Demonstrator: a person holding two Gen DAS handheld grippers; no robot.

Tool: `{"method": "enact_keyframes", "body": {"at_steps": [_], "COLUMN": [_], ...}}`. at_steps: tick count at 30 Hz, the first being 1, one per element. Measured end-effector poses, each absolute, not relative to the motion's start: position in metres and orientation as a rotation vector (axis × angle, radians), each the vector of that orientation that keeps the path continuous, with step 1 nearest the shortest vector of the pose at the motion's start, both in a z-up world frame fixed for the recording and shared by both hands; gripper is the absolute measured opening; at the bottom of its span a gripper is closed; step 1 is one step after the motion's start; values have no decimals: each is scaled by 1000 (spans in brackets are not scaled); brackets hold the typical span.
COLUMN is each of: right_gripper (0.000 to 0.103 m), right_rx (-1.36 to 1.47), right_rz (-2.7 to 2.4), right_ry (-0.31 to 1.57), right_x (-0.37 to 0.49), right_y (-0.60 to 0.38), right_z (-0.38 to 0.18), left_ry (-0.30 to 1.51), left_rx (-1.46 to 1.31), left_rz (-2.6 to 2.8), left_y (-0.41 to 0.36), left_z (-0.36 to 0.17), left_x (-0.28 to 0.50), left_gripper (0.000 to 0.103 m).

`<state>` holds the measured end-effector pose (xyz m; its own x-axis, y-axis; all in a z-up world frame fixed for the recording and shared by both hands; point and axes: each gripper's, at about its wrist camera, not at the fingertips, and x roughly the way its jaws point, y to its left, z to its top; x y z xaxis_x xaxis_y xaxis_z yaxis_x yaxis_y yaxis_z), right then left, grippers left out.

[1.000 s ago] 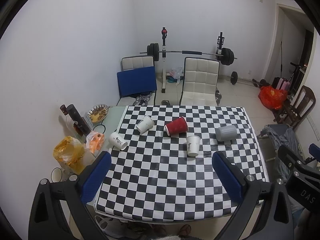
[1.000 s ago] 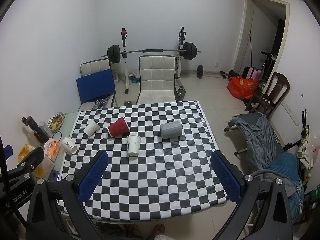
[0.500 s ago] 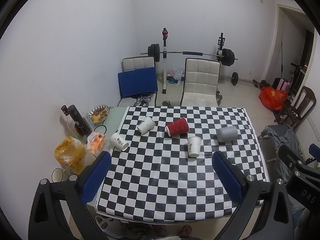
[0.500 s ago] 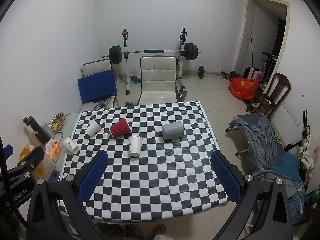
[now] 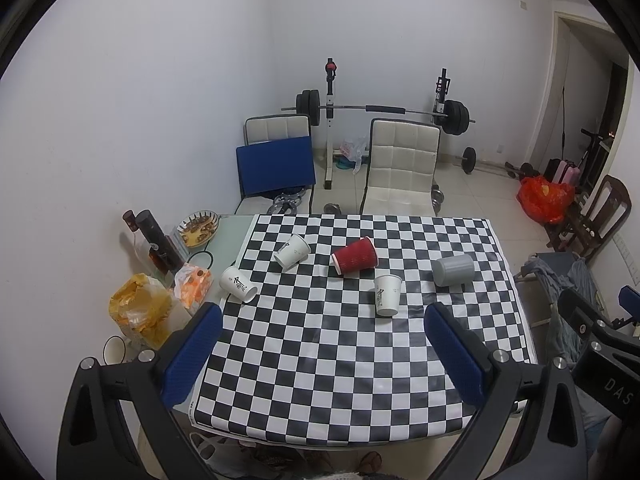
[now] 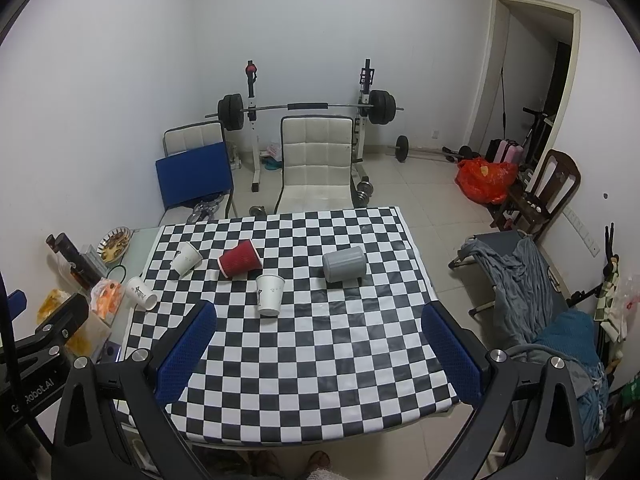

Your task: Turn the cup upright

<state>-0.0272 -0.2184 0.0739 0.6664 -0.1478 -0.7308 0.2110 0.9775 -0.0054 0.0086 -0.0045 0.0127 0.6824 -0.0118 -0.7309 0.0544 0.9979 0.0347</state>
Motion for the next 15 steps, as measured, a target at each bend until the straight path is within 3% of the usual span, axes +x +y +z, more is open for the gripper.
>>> {"method": "enact_keyframes", "body": {"at_steps": [15], "right_gripper": [103], "right_rx": [81], "right_rz": [-204], "right_ry": [813], "right_x": [-28], "right_y": [-215], "right_z": [73], "left_ry": [816], "left_rx": [53], "left_rz": [-37], "left_y": [-2], "left_z": [17], "left_x": [10], "left_gripper": [103]}}
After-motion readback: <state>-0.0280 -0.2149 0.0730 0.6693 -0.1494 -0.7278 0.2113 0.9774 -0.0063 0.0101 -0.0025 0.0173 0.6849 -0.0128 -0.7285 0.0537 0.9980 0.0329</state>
